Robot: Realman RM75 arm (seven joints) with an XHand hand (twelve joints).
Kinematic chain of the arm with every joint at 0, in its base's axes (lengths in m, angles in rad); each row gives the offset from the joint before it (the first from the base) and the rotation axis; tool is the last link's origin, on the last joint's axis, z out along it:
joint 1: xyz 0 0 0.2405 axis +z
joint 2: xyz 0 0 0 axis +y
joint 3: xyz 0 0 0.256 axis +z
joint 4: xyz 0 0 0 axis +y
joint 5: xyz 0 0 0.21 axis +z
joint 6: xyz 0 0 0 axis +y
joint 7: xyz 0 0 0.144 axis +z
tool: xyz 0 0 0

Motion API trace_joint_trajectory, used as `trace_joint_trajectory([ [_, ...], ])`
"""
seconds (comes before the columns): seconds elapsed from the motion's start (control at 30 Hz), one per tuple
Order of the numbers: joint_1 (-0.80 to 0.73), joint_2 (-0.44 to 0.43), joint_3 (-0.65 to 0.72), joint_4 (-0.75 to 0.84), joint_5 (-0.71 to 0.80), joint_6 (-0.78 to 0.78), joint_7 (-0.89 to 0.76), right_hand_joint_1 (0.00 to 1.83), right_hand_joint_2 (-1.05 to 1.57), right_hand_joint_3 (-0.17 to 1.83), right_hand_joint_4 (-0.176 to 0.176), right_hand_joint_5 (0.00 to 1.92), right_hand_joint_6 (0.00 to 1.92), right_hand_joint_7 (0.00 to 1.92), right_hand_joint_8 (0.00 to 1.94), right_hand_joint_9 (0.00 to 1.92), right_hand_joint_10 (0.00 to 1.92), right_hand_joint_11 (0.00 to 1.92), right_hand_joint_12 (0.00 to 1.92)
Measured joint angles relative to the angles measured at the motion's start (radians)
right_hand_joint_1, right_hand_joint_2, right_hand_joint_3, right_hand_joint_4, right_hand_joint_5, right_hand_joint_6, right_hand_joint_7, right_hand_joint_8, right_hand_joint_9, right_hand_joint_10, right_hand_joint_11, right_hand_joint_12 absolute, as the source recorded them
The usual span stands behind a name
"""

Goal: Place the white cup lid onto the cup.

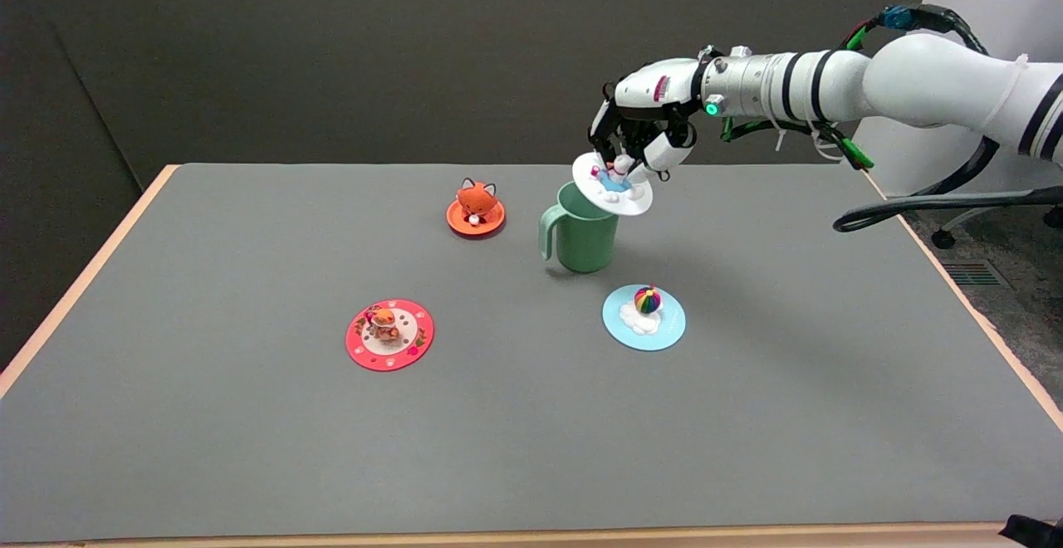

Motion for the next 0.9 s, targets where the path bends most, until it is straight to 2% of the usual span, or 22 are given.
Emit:
trace_joint_trajectory([
  [0.07,-0.002,0.0,0.004,-0.005,-0.024,0.0,0.023,0.99,1.04,0.23,0.176,0.9,1.12,1.18,0.34,1.17,0.4,0.88,1.27],
  [0.9,-0.027,-0.047,0.034,-0.01,-0.158,0.035,0.126,0.99,1.04,0.23,0.176,0.9,1.11,1.17,0.35,1.16,0.42,0.85,1.33],
])
